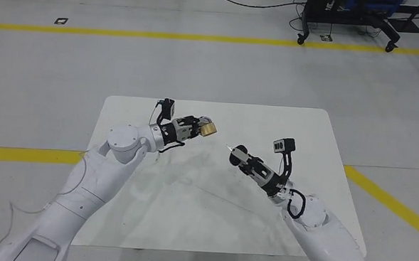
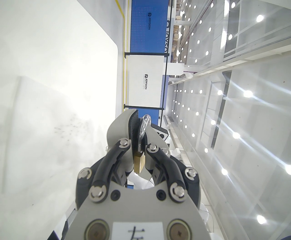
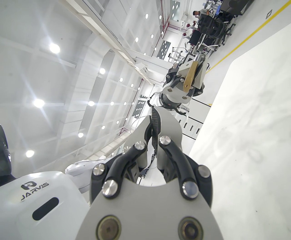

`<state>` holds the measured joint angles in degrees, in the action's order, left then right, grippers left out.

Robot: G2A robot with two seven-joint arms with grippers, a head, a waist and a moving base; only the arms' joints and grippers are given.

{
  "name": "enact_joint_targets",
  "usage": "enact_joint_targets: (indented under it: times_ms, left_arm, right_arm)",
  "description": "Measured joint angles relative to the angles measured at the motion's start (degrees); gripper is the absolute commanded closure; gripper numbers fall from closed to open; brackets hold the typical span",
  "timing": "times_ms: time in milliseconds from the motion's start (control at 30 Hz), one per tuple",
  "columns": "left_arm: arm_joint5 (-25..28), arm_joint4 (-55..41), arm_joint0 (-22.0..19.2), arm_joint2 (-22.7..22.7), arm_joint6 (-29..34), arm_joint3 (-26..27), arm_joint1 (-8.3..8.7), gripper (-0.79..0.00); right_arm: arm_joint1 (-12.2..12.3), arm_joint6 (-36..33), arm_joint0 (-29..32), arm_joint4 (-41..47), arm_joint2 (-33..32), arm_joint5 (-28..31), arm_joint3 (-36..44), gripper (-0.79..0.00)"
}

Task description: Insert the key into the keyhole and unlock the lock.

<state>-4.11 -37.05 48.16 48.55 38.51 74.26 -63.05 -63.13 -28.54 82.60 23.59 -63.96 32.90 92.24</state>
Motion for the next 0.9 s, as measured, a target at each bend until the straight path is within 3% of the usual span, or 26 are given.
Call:
enact_joint_targets:
  times_ms: [267, 400, 567, 900]
  left_arm:
    - [-1.08, 0.34, 0.17, 0.40, -0.99, 0.59, -0.12, 0.000]
    - [-2.53, -0.98, 0.43, 1.09, -1.66, -1.47, -0.47, 0.000]
    - [-2.44, -0.93, 0.06, 0.75, -1.97, -1.42, -1.15, 0.000]
    - [-2.18, 1.27, -0.30, -0.13, -4.34, -2.21, -2.49, 0.000]
  right_arm:
    - [-0.07, 1.67, 0.01, -1.66, -0.32, -0.73, 0.32, 0.000]
    - [-0.76, 10.71, 2.23, -10.23, 1.22, -2.19, 3.31, 0.000]
    - [-1.79, 14.89, 3.18, -11.61, 5.04, -6.65, 4.25, 0.000]
    - [-4.97, 36.58, 1.71, -23.15, 11.03, -9.96, 2.97, 0.000]
